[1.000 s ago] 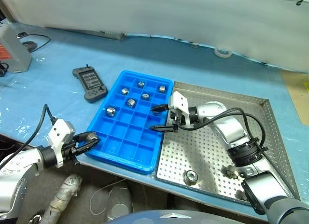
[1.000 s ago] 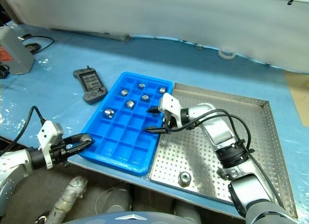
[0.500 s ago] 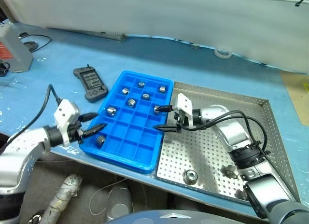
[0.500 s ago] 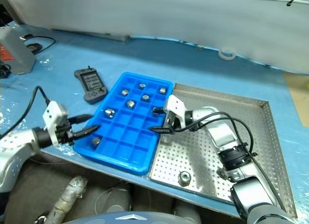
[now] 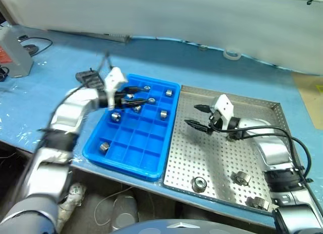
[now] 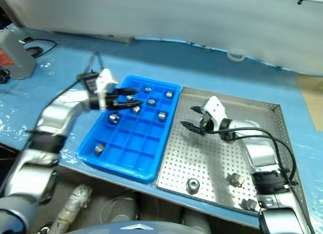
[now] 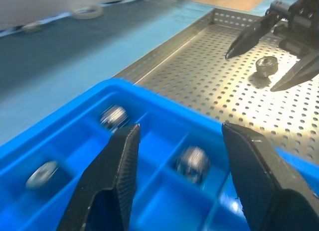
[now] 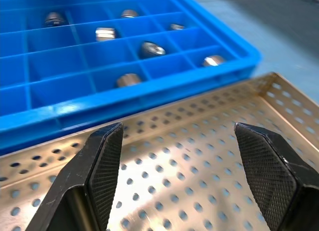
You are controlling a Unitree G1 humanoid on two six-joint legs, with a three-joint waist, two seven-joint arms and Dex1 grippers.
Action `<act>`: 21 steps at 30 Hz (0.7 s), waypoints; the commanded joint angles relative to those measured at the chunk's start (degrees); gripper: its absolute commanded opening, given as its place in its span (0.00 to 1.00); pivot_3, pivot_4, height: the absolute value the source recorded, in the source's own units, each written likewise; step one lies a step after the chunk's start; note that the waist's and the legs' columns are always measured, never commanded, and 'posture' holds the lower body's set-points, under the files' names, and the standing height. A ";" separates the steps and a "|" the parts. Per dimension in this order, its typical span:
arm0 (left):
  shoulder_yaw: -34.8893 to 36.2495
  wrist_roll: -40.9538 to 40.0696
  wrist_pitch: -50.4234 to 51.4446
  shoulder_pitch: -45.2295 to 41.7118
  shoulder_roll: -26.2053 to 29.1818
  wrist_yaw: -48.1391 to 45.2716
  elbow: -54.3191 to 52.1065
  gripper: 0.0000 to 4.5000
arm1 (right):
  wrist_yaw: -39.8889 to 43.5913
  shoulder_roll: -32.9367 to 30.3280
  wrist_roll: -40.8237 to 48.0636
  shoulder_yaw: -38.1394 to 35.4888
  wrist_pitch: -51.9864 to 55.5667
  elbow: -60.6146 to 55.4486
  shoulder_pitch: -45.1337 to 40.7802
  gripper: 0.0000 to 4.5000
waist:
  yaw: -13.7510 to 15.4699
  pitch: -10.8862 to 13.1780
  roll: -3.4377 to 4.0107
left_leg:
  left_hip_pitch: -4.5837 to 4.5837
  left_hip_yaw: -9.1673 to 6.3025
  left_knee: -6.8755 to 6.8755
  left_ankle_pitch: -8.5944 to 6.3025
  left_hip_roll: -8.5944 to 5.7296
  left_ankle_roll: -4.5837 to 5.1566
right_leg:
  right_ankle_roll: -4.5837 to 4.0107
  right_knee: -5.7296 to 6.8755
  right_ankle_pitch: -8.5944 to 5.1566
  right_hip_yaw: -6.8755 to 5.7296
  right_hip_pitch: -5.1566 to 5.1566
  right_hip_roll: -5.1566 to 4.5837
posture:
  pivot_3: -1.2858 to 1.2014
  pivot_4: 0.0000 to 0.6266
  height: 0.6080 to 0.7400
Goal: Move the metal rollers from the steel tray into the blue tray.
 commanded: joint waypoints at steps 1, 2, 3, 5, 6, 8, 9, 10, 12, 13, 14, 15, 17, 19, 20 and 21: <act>-2.37 2.65 -7.22 -7.89 -7.70 -2.85 11.52 0.62 | -5.54 0.39 1.38 -5.41 1.74 -8.75 4.40 0.82 | -0.74 0.00 0.00 | -0.07 0.01 0.04 -0.02 -0.01 0.05 | 0.05 -0.01 0.03 -0.02 0.00 0.00 | 0.41 0.24 1.00; -2.75 3.19 -9.00 -9.46 -9.87 -4.23 14.84 0.62 | -7.17 0.63 0.99 -6.58 1.75 -10.35 5.86 0.82 | -1.23 0.00 0.00 | -0.09 0.01 0.06 -0.05 0.02 0.11 | 0.05 -0.04 0.03 -0.01 0.00 -0.01 | 0.39 0.24 1.00; -3.37 4.46 -11.22 -11.06 -12.02 -4.73 18.82 0.62 | -9.17 1.24 1.02 -8.04 2.23 -12.22 7.14 0.82 | -1.77 -0.01 0.00 | -0.11 0.01 0.11 -0.08 0.02 0.16 | 0.05 -0.05 0.03 0.02 0.02 -0.01 | 0.38 0.24 1.00; -4.22 7.09 -15.29 -13.83 -16.03 -4.09 26.25 0.62 | -11.91 1.90 1.52 -10.62 3.42 -16.18 10.08 0.82 | -3.29 -0.05 0.09 | -0.08 0.06 0.17 -0.16 0.03 0.29 | 0.05 -0.11 0.03 0.21 0.02 -0.03 | 0.34 0.24 1.00; -4.23 7.98 -16.78 -14.91 -17.60 -3.75 29.14 0.62 | -12.82 2.04 1.74 -11.62 4.06 -17.84 11.46 0.82 | -4.08 -0.11 0.18 | -0.07 0.11 0.23 -0.23 0.02 0.40 | 0.04 -0.13 0.02 0.29 0.02 -0.03 | 0.32 0.24 1.00; -3.89 9.46 -19.11 -16.84 -20.60 -2.90 34.12 0.62 | -14.82 2.64 1.97 -13.48 5.44 -21.72 14.99 0.82 | -5.68 -0.15 0.24 | -0.03 0.18 0.29 -0.31 -0.02 0.54 | -0.11 -0.33 -0.06 0.37 0.08 -0.08 | 0.30 0.24 1.00; -3.77 10.13 -19.89 -17.57 -21.96 -2.95 36.11 0.62 | -15.89 3.13 2.01 -14.36 6.11 -23.99 17.21 0.82 | -6.27 -0.15 0.24 | 0.01 0.21 0.29 -0.35 -0.02 0.60 | -0.12 -0.37 -0.07 0.46 0.07 -0.09 | 0.29 0.24 1.00; -3.59 10.70 -20.57 -18.16 -23.19 -3.03 37.77 0.62 | -16.99 3.76 2.13 -15.28 6.74 -26.26 19.45 0.82 | -6.92 -0.15 0.24 | 0.01 0.22 0.29 -0.40 -0.01 0.68 | -0.13 -0.41 -0.08 0.45 0.08 -0.10 | 0.27 0.24 1.00; -3.49 12.20 -21.75 -18.99 -25.28 -2.23 40.45 0.62 | -19.07 5.19 2.34 -16.92 7.87 -30.68 23.84 0.82 | -8.41 -0.21 0.37 | 0.01 0.22 0.28 -0.59 0.07 0.98 | -0.13 -0.53 -0.08 0.45 0.09 -0.09 | 0.25 0.24 1.00; -3.49 13.08 -22.32 -19.29 -26.05 -1.46 41.56 0.62 | -19.95 5.82 2.37 -17.57 8.29 -32.57 25.81 0.82 | -9.28 -0.25 0.45 | 0.01 0.22 0.29 -0.62 0.08 1.02 | -0.13 -0.60 -0.09 0.45 0.10 -0.09 | 0.24 0.24 1.00; -3.49 14.06 -22.64 -19.58 -26.70 -0.04 42.72 0.62 | -20.96 6.61 2.35 -17.98 8.72 -34.36 27.61 0.82 | -9.87 -0.28 0.53 | 0.02 0.22 0.30 -0.65 0.08 1.07 | -0.14 -0.71 -0.10 0.46 0.14 -0.10 | 0.24 0.24 1.00; -3.41 14.88 -22.72 -19.81 -27.24 1.34 43.66 0.62 | -21.70 7.21 2.40 -18.32 8.96 -35.72 29.07 0.82 | -10.72 -0.30 0.56 | 0.00 0.22 0.30 -0.67 0.07 1.10 | -0.13 -0.85 -0.09 0.55 0.14 -0.10 | 0.23 0.24 1.00; -3.47 16.84 -21.98 -20.28 -28.31 5.52 45.46 0.62 | -23.27 8.45 2.05 -18.20 9.47 -38.43 31.92 0.82 | -12.52 -0.35 0.63 | 0.02 0.21 0.40 -0.76 0.03 1.20 | -0.13 -0.95 -0.09 0.65 0.22 -0.12 | 0.21 0.24 1.00; -3.15 18.15 -21.40 -20.75 -29.42 8.97 46.47 0.62 | -24.51 9.32 1.72 -18.20 9.81 -40.50 34.15 0.82 | -14.68 -0.37 0.66 | -0.03 0.21 0.51 -0.95 -0.08 1.20 | -0.12 -1.07 -0.10 0.68 0.30 -0.15 | 0.20 0.24 1.00; -2.72 18.47 -21.29 -21.02 -29.96 10.30 46.77 0.62 | -25.01 9.59 1.58 -18.17 9.96 -41.27 34.99 0.82 | -15.72 -0.38 0.68 | -0.08 0.20 0.55 -0.99 -0.15 1.27 | -0.11 -1.11 -0.10 0.67 0.30 -0.17 | 0.20 0.24 1.00; -2.33 18.79 -21.26 -21.25 -30.47 11.91 47.01 0.62 | -25.38 9.79 1.53 -18.11 10.04 -41.86 35.68 0.82 | -16.70 -0.38 0.68 | -0.14 0.18 0.57 -1.03 -0.27 1.33 | -0.11 -1.15 -0.11 0.64 0.31 -0.24 | 0.20 0.24 1.00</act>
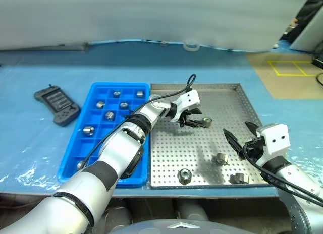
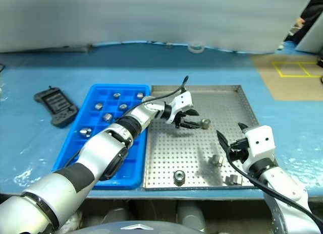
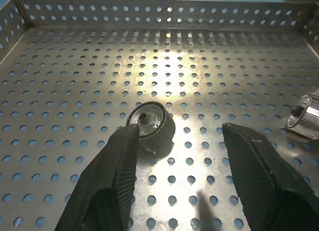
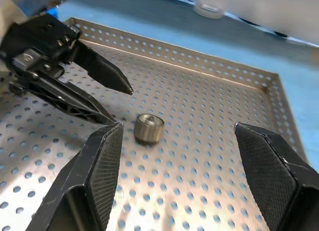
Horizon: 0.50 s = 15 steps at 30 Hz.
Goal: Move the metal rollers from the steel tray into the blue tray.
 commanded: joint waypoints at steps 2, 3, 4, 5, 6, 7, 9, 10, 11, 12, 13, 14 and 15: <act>2.48 1.53 0.57 -2.82 -2.78 7.47 0.48 0.62 | -2.26 0.57 -0.33 -1.09 0.54 -4.90 2.34 0.82 | -3.22 -0.02 0.04 | -0.09 -0.01 0.03 -0.11 -0.21 0.19 | 0.00 -0.12 0.00 -0.14 -0.01 -0.12 | 0.19 0.24 1.00; 3.01 1.63 0.82 -2.80 -3.54 9.30 0.63 0.62 | -2.41 0.46 -0.31 -1.15 0.68 -5.18 2.74 0.82 | -4.48 -0.04 0.08 | -0.16 -0.03 0.04 -0.15 -0.32 0.28 | 0.01 -0.17 -0.01 -0.29 0.00 -0.26 | 0.19 0.24 1.00; 3.43 1.77 0.96 -2.77 -4.05 10.44 0.73 0.62 | -2.55 0.33 -0.25 -1.19 0.78 -5.36 2.97 0.82 | -5.74 -0.08 0.14 | -0.22 -0.06 0.04 -0.18 -0.46 0.44 | 0.01 -0.26 -0.01 -0.41 0.01 -0.38 | 0.19 0.24 1.00; 4.12 1.50 1.44 -2.75 -4.51 10.75 0.78 0.62 | -2.60 0.24 -0.15 -1.28 0.81 -5.46 3.14 0.82 | -6.63 -0.15 0.25 | -0.29 -0.08 0.04 -0.20 -0.60 0.62 | 0.02 -0.34 -0.01 -0.53 0.01 -0.62 | 0.19 0.24 1.00; 5.31 0.64 1.96 -2.86 -5.20 10.87 0.73 0.62 | -2.58 -0.02 -0.01 -1.52 0.93 -5.40 3.11 0.82 | -7.69 -0.18 0.37 | -0.40 -0.11 0.05 -0.25 -0.68 0.75 | 0.02 -0.48 -0.01 -0.65 0.03 -0.71 | 0.19 0.24 1.00; 5.18 1.24 2.10 -2.76 -5.80 12.22 0.78 0.62 | -2.50 -0.39 0.05 -1.64 1.09 -5.22 2.89 0.82 | -8.56 -0.22 0.50 | -0.50 -0.13 0.08 -0.30 -0.72 0.87 | 0.03 -0.66 -0.01 -0.75 0.07 -0.76 | 0.19 0.24 1.00; 4.77 2.76 2.11 -2.52 -6.61 15.32 0.88 0.62 | -2.55 -0.93 0.08 -1.63 1.34 -4.77 2.38 0.82 | -10.20 -0.26 0.61 | -0.77 -0.23 0.33 -0.46 -0.79 1.14 | 0.04 -0.89 0.01 -1.02 0.12 -0.91 | 0.19 0.24 1.00; 4.58 3.30 2.16 -2.45 -6.76 16.30 0.92 0.62 | -2.61 -1.07 0.09 -1.57 1.39 -4.68 2.28 0.82 | -10.88 -0.26 0.64 | -0.89 -0.25 0.52 -0.55 -0.79 1.27 | 0.04 -0.91 0.01 -1.09 0.13 -0.96 | 0.19 0.24 1.00; 4.97 3.19 2.65 -2.46 -6.87 17.03 0.95 0.62 | -2.65 -1.12 0.05 -1.41 1.41 -4.70 2.35 0.82 | -11.24 -0.25 0.65 | -1.01 -0.29 0.66 -0.62 -0.80 1.37 | 0.04 -0.93 0.01 -1.18 0.13 -1.00 | 0.19 0.24 1.00; 5.48 2.98 3.18 -2.46 -6.94 17.72 0.97 0.62 | -2.72 -1.14 -0.06 -1.16 1.41 -4.74 2.48 0.82 | -11.46 -0.24 0.67 | -1.09 -0.32 0.81 -0.68 -0.82 1.45 | 0.05 -0.95 0.01 -1.22 0.15 -1.03 | 0.19 0.24 1.00; 5.71 3.07 3.55 -2.45 -6.88 18.57 0.99 0.62 | -2.85 -1.09 -0.20 -0.83 1.40 -4.67 2.51 0.82 | -11.68 -0.23 0.69 | -1.14 -0.36 0.88 -0.72 -0.84 1.50 | 0.05 -0.96 0.01 -1.26 0.17 -1.06 | 0.19 0.24 1.00; 5.91 3.18 3.84 -2.42 -6.81 19.05 0.99 0.62 | -2.94 -1.05 -0.29 -0.58 1.38 -4.62 2.53 0.82 | -11.99 -0.20 0.72 | -1.14 -0.39 0.90 -0.72 -0.91 1.52 | 0.05 -0.98 0.01 -1.29 0.21 -1.12 | 0.19 0.24 1.00; 5.74 3.53 3.14 -2.24 -6.34 18.15 0.87 0.62 | -3.08 -0.92 -0.43 -0.18 1.33 -4.49 2.58 0.82 | -12.31 -0.19 0.75 | -1.13 -0.41 0.94 -0.75 -0.99 1.56 | 0.05 -1.00 0.00 -1.31 0.28 -1.20 | 0.20 0.24 1.00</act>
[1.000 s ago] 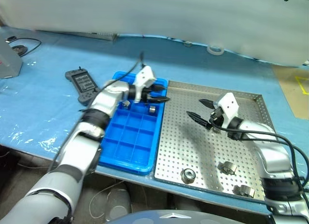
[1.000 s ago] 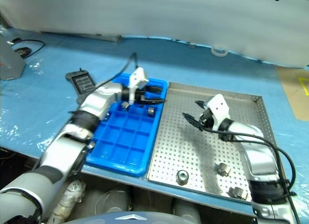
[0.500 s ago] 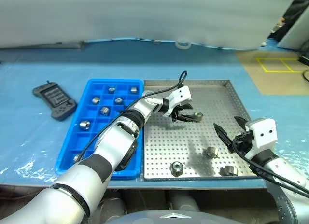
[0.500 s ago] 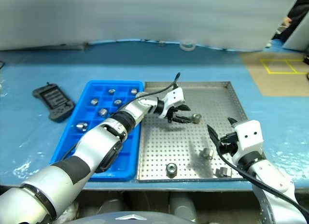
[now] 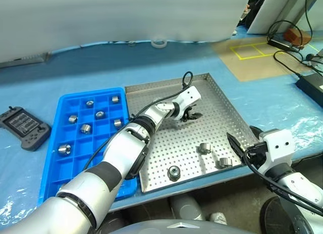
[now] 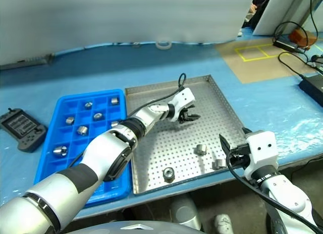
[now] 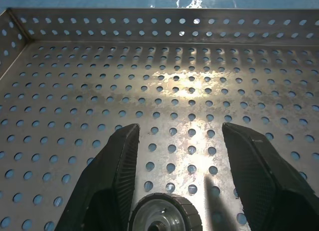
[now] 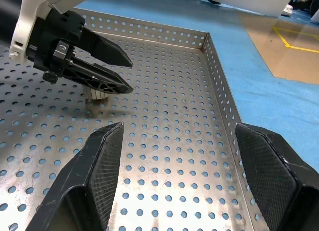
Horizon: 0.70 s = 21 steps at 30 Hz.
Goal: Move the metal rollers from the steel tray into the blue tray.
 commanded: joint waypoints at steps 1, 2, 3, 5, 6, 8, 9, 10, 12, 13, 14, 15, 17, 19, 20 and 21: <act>0.76 0.55 -0.53 -1.40 -3.57 -0.55 -0.92 0.62 | -0.58 -0.10 -0.41 0.21 -0.42 -1.51 0.24 0.82 | -0.50 0.02 0.03 | 0.03 -0.02 0.02 -0.02 -0.08 0.03 | 0.01 -0.02 0.00 -0.02 0.07 -0.08 | 0.20 0.24 1.00; 0.83 0.68 -0.66 -1.36 -3.29 -1.15 -0.98 0.62 | -0.63 -0.04 -0.50 0.45 -0.48 -1.43 0.29 0.82 | -0.69 0.02 0.04 | 0.05 -0.03 0.02 -0.03 -0.15 0.05 | 0.02 -0.03 -0.01 -0.02 0.09 -0.14 | 0.20 0.24 1.00; 0.98 0.74 -0.66 -1.36 -2.94 -1.51 -1.01 0.62 | -0.65 -0.01 -0.62 0.82 -0.53 -1.29 0.36 0.82 | -0.90 0.03 0.04 | 0.08 -0.03 0.02 -0.05 -0.19 0.07 | 0.03 -0.07 -0.02 -0.02 0.16 -0.18 | 0.20 0.24 1.00; 1.14 1.01 -0.35 -1.26 -2.30 -1.60 -0.97 0.62 | -0.89 0.05 -0.98 1.53 -0.50 -1.17 0.33 0.82 | -1.34 0.04 0.06 | 0.10 -0.10 0.03 -0.08 -0.37 0.10 | 0.28 -0.09 -0.16 -0.08 0.24 -0.39 | 0.20 0.24 1.00; 0.96 1.44 -0.12 -1.05 -1.94 -1.26 -0.87 0.62 | -0.94 0.02 -1.08 1.88 -0.50 -0.97 0.11 0.82 | -1.59 0.05 0.08 | 0.10 -0.13 0.03 -0.09 -0.45 0.12 | 0.37 -0.09 -0.22 -0.10 0.24 -0.52 | 0.20 0.24 1.00; 0.96 2.03 0.62 -0.75 -1.37 -0.28 -0.67 0.62 | -1.03 -0.13 -1.22 2.39 -0.49 -0.57 -0.50 0.82 | -1.99 0.05 0.12 | 0.07 -0.21 0.03 -0.15 -0.70 0.22 | 0.39 -0.09 -0.22 -0.12 0.28 -0.62 | 0.20 0.24 1.00; 1.16 2.16 1.19 -0.69 -1.12 0.46 -0.56 0.62 | -0.99 -0.21 -1.22 2.53 -0.53 -0.33 -0.83 0.82 | -2.19 0.05 0.13 | 0.04 -0.22 0.06 -0.18 -0.75 0.28 | 0.38 -0.10 -0.22 -0.11 0.29 -0.67 | 0.20 0.24 1.00; 1.47 2.22 1.91 -0.73 -0.81 1.47 -0.46 0.62 | -0.92 -0.32 -1.26 2.61 -0.58 -0.10 -1.11 0.82 | -2.28 0.06 0.13 | -0.01 -0.23 0.12 -0.23 -0.78 0.35 | 0.37 -0.12 -0.21 -0.11 0.29 -0.69 | 0.21 0.24 1.00; 1.76 2.54 2.64 -0.68 -0.26 2.69 -0.38 0.62 | -0.70 -0.45 -1.35 2.54 -0.88 0.51 -1.39 0.82 | -2.39 0.06 0.14 | -0.06 -0.26 0.16 -0.27 -0.83 0.43 | 0.34 -0.13 -0.19 -0.12 0.29 -0.74 | 0.21 0.24 1.00; 1.76 2.78 2.70 -0.56 0.01 2.88 -0.37 0.62 | -0.55 -0.50 -1.42 2.45 -1.15 0.89 -1.40 0.82 | -2.39 0.06 0.14 | -0.09 -0.27 0.19 -0.29 -0.84 0.45 | 0.32 -0.13 -0.18 -0.13 0.30 -0.75 | 0.21 0.24 1.00; 1.73 3.04 2.84 -0.30 0.27 2.84 -0.35 0.62 | -0.37 -0.45 -1.54 2.38 -1.64 1.34 -1.19 0.82 | -2.39 0.06 0.15 | -0.11 -0.29 0.19 -0.29 -0.85 0.47 | 0.34 -0.13 -0.19 -0.15 0.30 -0.76 | 0.21 0.24 1.00; 1.30 3.70 2.85 0.02 0.51 2.89 -0.30 0.62 | -0.24 -0.34 -1.68 2.35 -2.15 1.74 -0.91 0.82 | -2.39 0.06 0.15 | -0.13 -0.32 0.19 -0.30 -0.85 0.47 | 0.35 -0.13 -0.19 -0.18 0.30 -0.76 | 0.21 0.24 1.00; 0.75 4.72 2.93 0.38 0.79 3.26 -0.25 0.62 | -0.13 -0.12 -1.95 2.59 -2.92 2.18 -0.42 0.82 | -2.39 0.06 0.16 | -0.16 -0.36 0.18 -0.31 -0.84 0.49 | 0.40 -0.13 -0.22 -0.26 0.31 -0.77 | 0.21 0.24 1.00; 0.93 5.12 3.49 0.43 0.92 3.75 -0.23 0.62 | -0.14 0.05 -2.19 3.01 -3.46 2.44 -0.15 0.82 | -2.39 0.07 0.18 | -0.17 -0.40 0.17 -0.31 -0.83 0.49 | 0.46 -0.12 -0.24 -0.31 0.31 -0.77 | 0.21 0.24 1.00; 1.03 5.30 3.69 0.44 0.98 3.89 -0.23 0.62 | -0.17 0.09 -2.29 3.19 -3.65 2.52 -0.08 0.82 | -2.39 0.08 0.19 | -0.19 -0.41 0.17 -0.31 -0.83 0.49 | 0.48 -0.12 -0.24 -0.34 0.30 -0.77 | 0.21 0.24 1.00; 1.02 5.53 3.96 0.56 1.03 3.60 -0.21 0.62 | -0.20 0.11 -2.32 3.29 -3.76 2.56 -0.09 0.82 | -2.39 0.09 0.21 | -0.21 -0.42 0.17 -0.31 -0.82 0.49 | 0.50 -0.12 -0.24 -0.35 0.30 -0.77 | 0.21 0.24 1.00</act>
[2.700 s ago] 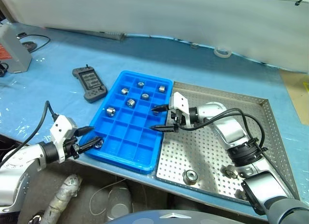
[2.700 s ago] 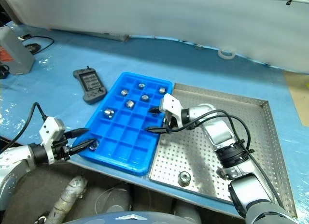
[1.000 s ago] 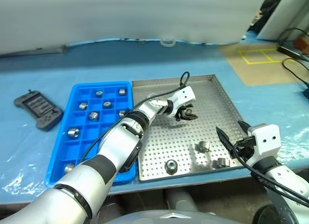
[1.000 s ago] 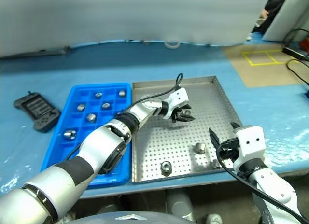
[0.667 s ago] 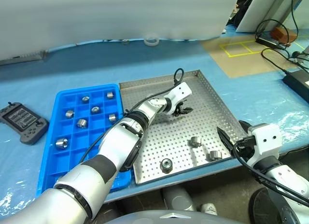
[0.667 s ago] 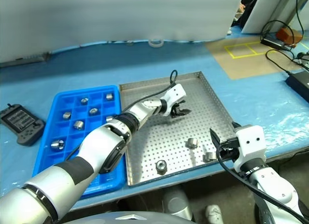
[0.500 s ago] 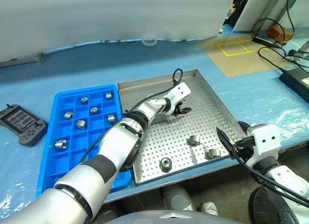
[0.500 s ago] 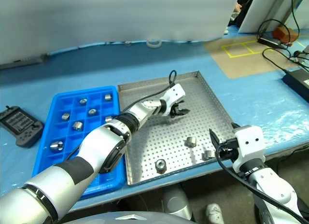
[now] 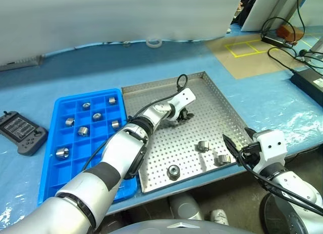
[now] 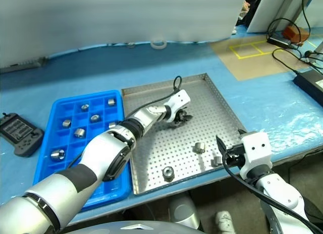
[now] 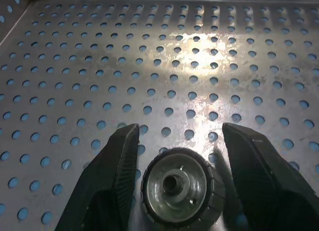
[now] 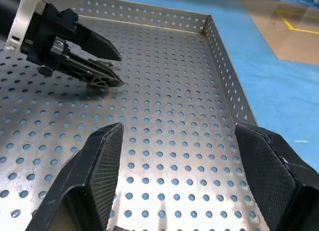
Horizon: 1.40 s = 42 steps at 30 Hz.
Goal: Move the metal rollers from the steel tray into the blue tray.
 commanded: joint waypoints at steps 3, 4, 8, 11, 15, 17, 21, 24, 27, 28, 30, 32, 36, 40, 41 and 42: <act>-0.99 2.09 0.61 0.20 0.06 0.25 -0.53 0.62 | -0.20 -0.05 -0.50 -0.01 -1.70 -0.77 -0.26 0.82 | 0.01 0.01 0.02 | 0.00 -0.06 0.03 0.00 -0.01 0.00 | 0.02 0.00 0.01 -0.05 0.06 -0.02 | 0.21 0.24 1.00; -1.05 2.37 0.73 0.39 0.13 0.71 -0.50 0.62 | -0.26 -0.09 -0.52 -0.01 -1.61 -0.73 -0.44 0.82 | -0.01 0.01 0.02 | 0.00 -0.07 0.05 0.00 -0.01 0.00 | 0.02 -0.01 0.00 -0.05 0.08 -0.02 | 0.21 0.24 1.00; -0.80 3.07 1.10 0.78 0.40 1.60 -0.45 0.62 | -0.48 -0.25 -0.74 0.21 -0.98 -0.83 -1.15 0.82 | -0.11 0.02 0.02 | 0.00 -0.14 0.10 0.00 -0.02 -0.01 | 0.04 -0.02 -0.01 -0.08 0.14 -0.02 | 0.21 0.24 1.00; -0.67 3.18 0.89 1.01 0.48 1.12 -0.45 0.58 | -0.53 -0.27 -0.90 0.27 -0.68 -0.93 -1.45 0.82 | -0.44 0.02 0.02 | 0.00 -0.20 0.12 -0.01 -0.03 -0.01 | 0.05 -0.02 -0.02 -0.12 0.18 -0.02 | 0.21 0.24 1.00; -0.56 3.28 0.97 1.09 0.64 1.55 -0.45 0.42 | -0.55 -0.26 -1.08 0.30 -0.39 -1.23 -1.50 0.82 | -0.98 0.01 0.04 | -0.07 -0.33 0.12 -0.01 -0.03 -0.02 | 0.08 -0.08 -0.03 -0.25 0.21 -0.02 | 0.21 0.24 1.00; -0.68 3.49 1.06 1.13 0.81 2.05 -0.43 0.42 | -0.66 -0.32 -1.19 0.52 0.01 -1.48 -1.74 0.82 | -1.09 0.01 0.05 | -0.14 -0.40 0.12 -0.01 -0.03 -0.02 | 0.08 -0.10 -0.03 -0.32 0.20 -0.02 | 0.21 0.24 1.00; -0.72 3.49 0.47 1.67 1.21 0.64 -0.42 0.42 | -0.85 -0.59 -1.31 0.73 0.83 -1.63 -2.61 0.82 | -1.16 0.01 0.06 | -0.21 -0.49 0.12 0.00 -0.03 -0.02 | 0.07 -0.12 -0.03 -0.42 0.20 -0.02 | 0.22 0.24 1.00; -0.12 2.83 -0.48 2.19 1.99 0.05 -0.75 0.42 | -0.15 -1.15 -0.94 0.78 1.19 -1.23 -3.55 0.82 | -1.27 0.00 0.10 | -0.23 -0.54 0.12 0.00 -0.02 -0.02 | 0.08 -0.13 -0.03 -0.47 0.20 -0.02 | 0.22 0.24 1.00; 3.27 -1.03 -2.07 1.56 2.80 -4.74 -1.80 0.42 | 1.32 -1.99 0.50 0.87 1.55 -1.03 -5.20 0.82 | -1.17 0.04 0.14 | -0.23 -0.56 0.12 0.00 -0.02 -0.02 | 0.07 -0.13 -0.03 -0.50 0.20 -0.02 | 0.24 0.24 1.00; 4.62 -2.64 -2.68 1.32 3.21 -7.57 -2.32 0.42 | 2.09 -2.70 0.94 0.92 1.74 -1.01 -5.92 0.82 | -1.10 0.07 0.16 | -0.25 -0.56 0.12 0.00 -0.03 -0.02 | 0.07 -0.13 -0.03 -0.50 0.19 -0.02 | 0.25 0.24 1.00; 7.08 -5.67 -3.79 0.99 4.38 -13.68 -3.61 0.42 | 4.54 -4.74 2.36 0.46 1.98 -0.51 -7.64 0.82 | -0.84 0.15 0.20 | -0.26 -0.58 0.12 0.00 -0.04 -0.02 | 0.06 -0.13 -0.02 -0.51 0.19 -0.04 | 0.27 0.24 1.00; 9.03 -8.40 -4.63 1.04 5.96 -19.54 -5.14 0.42 | 7.04 -7.02 3.74 -0.18 2.05 1.32 -10.17 0.82 | -0.46 0.21 0.17 | -0.28 -0.61 0.11 0.01 -0.08 -0.01 | 0.04 -0.12 -0.01 -0.56 0.20 -0.10 | 0.29 0.24 1.00; 11.19 -12.25 -4.23 2.32 9.95 -26.81 -9.15 0.42 | 11.31 -10.74 5.29 1.96 0.82 8.42 -18.65 0.82 | 1.01 0.31 0.04 | -0.28 -0.67 0.13 0.01 -0.14 0.02 | 0.00 -0.02 0.01 -0.74 0.22 -0.36 | 0.35 0.24 1.00; 10.52 -14.97 -3.44 8.02 15.28 -31.88 -22.29 0.42 | 16.57 -11.61 4.63 9.42 -2.40 17.58 -29.45 0.82 | 4.18 0.45 0.09 | -0.28 -0.72 0.28 0.04 -0.01 0.06 | -0.03 0.29 0.02 -1.02 0.20 -0.41 | 0.42 0.24 1.00; 10.67 -16.53 -1.24 10.35 16.56 -33.08 -27.99 0.42 | 17.88 -11.42 4.32 11.26 -3.30 19.68 -31.67 0.82 | 5.30 0.47 0.09 | -0.26 -0.72 0.29 0.05 0.09 0.08 | -0.04 0.36 0.02 -1.08 0.20 -0.38 | 0.43 0.24 1.00; 10.86 -18.11 1.70 13.09 17.99 -33.50 -34.59 0.42 | 19.33 -11.09 4.13 13.02 -4.30 22.07 -34.07 0.82 | 6.49 0.51 0.04 | -0.27 -0.74 0.30 0.07 0.15 0.09 | -0.04 0.44 0.03 -1.15 0.19 -0.36 | 0.45 0.24 1.00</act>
